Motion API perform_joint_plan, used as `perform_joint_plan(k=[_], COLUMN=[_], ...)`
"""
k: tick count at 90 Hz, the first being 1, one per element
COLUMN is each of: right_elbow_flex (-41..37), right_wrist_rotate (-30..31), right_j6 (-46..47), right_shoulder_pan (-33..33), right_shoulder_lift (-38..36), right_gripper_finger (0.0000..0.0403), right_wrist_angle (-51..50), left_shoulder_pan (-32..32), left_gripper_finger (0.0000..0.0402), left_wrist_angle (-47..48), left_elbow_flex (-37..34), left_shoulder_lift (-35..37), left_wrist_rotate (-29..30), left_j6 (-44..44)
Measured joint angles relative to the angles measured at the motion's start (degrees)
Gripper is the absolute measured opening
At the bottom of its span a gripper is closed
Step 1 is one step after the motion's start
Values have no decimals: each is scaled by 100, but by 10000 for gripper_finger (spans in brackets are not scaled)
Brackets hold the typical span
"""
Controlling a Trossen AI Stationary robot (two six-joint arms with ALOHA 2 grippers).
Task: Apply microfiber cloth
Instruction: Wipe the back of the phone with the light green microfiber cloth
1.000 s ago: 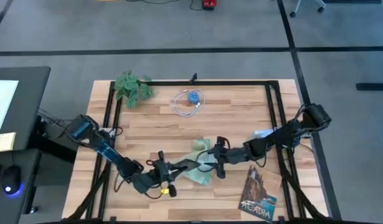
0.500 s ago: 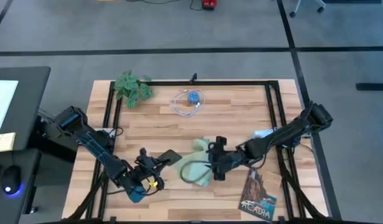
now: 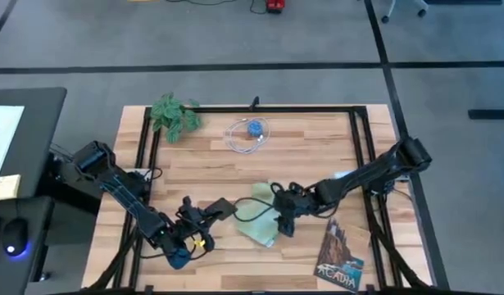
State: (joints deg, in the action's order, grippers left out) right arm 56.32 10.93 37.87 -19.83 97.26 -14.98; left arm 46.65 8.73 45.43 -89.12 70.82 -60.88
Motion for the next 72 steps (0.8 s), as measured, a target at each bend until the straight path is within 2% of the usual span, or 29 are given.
perform_joint_plan(k=[8, 15, 24, 30, 34, 45, 53, 72], right_elbow_flex=[-112, -112, -116, -122, -123, -25, 230, 1070], right_wrist_rotate=[88, 138, 243, 604, 898, 1972, 2538, 2693], right_j6=[-119, -253, -480, -766, -1103, -1958, -2914, -4800], right_shoulder_pan=[-14, -9, -110, -241, -355, -719, -962, -996], right_shoulder_lift=[367, 612, 758, 702, 604, 216, 76, 358], right_gripper_finger=[259, 223, 133, 56, 23, 8, 3, 1], right_wrist_angle=[741, 1394, 1944, 2171, 2385, 2845, 2978, 3053], left_shoulder_pan=[0, 4, 6, -4, -25, -127, -290, -745], left_gripper_finger=[12, 12, 12, 12, 12, 12, 11, 8], left_wrist_angle=[3, -14, -60, -130, -208, -577, -953, -2016], left_elbow_flex=[0, 0, 0, 0, 0, 0, 0, 0], left_shoulder_lift=[0, 0, 0, 0, 0, 0, 0, -2], left_wrist_rotate=[0, 1, 3, -4, -38, -155, -228, -943], left_j6=[-2, -2, 0, 10, 125, 323, 350, 1279])
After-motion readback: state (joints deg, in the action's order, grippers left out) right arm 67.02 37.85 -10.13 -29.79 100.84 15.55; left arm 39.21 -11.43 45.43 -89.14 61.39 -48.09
